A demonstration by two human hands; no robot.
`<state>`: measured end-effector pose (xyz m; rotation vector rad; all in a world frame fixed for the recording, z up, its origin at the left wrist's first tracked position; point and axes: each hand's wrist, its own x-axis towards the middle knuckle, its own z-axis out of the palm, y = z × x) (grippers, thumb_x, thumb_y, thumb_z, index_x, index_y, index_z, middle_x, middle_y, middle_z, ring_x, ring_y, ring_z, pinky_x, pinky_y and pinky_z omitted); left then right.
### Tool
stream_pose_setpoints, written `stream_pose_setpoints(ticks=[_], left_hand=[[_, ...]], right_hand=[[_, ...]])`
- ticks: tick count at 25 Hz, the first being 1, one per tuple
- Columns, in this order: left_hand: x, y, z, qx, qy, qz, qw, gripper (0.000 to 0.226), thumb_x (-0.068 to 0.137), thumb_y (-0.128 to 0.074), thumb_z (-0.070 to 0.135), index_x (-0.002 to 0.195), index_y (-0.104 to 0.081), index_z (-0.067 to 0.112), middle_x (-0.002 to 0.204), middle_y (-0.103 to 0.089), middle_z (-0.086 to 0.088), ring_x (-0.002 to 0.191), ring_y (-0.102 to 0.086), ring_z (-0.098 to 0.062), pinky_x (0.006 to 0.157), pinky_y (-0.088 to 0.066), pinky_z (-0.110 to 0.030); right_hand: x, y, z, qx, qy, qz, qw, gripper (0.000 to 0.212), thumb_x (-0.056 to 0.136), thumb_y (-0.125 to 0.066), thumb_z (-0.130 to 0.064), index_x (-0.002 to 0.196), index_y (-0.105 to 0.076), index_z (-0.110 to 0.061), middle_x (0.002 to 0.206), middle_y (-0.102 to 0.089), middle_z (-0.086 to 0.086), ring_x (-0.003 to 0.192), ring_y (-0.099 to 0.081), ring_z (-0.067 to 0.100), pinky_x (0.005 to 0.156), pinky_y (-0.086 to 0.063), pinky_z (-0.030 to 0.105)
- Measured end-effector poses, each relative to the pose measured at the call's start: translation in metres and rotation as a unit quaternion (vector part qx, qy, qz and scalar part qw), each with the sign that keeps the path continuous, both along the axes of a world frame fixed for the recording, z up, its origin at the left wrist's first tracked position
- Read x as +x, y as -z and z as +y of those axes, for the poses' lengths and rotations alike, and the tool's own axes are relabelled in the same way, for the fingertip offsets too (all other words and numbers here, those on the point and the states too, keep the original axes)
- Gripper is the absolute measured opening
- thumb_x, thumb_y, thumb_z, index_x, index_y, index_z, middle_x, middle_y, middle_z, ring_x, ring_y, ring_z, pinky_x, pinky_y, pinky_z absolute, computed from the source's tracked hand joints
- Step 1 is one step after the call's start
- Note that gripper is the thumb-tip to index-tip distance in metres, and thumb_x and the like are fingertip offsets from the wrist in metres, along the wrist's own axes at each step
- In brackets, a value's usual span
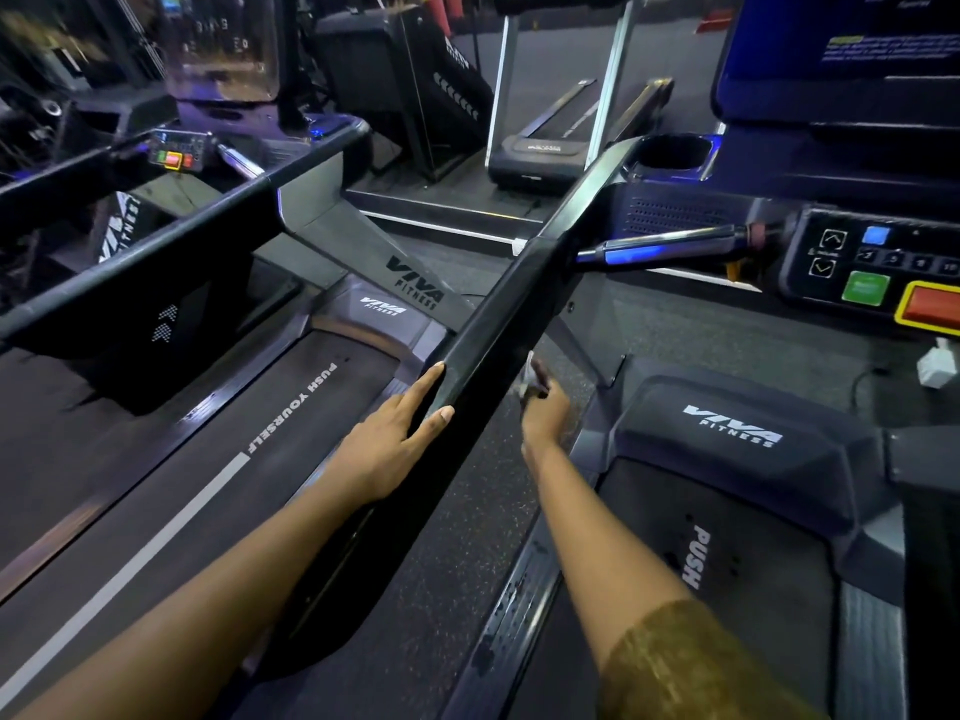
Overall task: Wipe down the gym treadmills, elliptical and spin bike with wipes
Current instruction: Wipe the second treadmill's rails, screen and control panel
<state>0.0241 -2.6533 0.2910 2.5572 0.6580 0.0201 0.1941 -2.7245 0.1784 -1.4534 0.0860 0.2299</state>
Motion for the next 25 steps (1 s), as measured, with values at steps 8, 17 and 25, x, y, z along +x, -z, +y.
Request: stream_pose_setpoints(ticks=[8,17,25], left_hand=[[0.003,0.003,0.002,0.0,-0.006,-0.004,1.0,0.056,0.096,-0.031,0.057,0.147,-0.008,0.051,0.141,-0.046,-0.006,0.132,-0.04,-0.026,0.104,-0.032,-0.039],[-0.016,-0.004,0.003,-0.038,0.05,0.001,0.998,0.064,0.097,-0.039,0.051,0.15,-0.006,0.041,0.148,-0.037,-0.01,0.136,-0.036,-0.026,0.108,-0.03,-0.039],[-0.094,0.006,0.011,-0.036,0.085,0.004,0.996,0.066,0.092,-0.034,0.065,0.146,0.0,0.05,0.152,-0.031,-0.002,0.14,-0.029,-0.019,0.112,-0.028,-0.042]], right_hand=[[-0.072,0.024,0.013,0.031,0.014,-0.059,0.998,0.04,0.091,-0.049,0.005,0.117,-0.061,-0.022,0.112,-0.061,-0.015,0.116,-0.056,0.018,0.103,-0.042,0.04],[-0.183,0.005,-0.024,-0.01,0.003,0.008,1.0,0.037,0.096,-0.034,-0.001,0.099,-0.07,-0.009,0.103,-0.067,0.011,0.101,-0.06,0.017,0.092,-0.044,0.021],[-0.113,-0.063,-0.027,-0.055,0.004,-0.115,0.992,0.043,0.091,-0.04,0.006,0.124,-0.06,-0.013,0.121,-0.063,0.005,0.105,-0.059,0.016,0.065,-0.035,-0.002]])
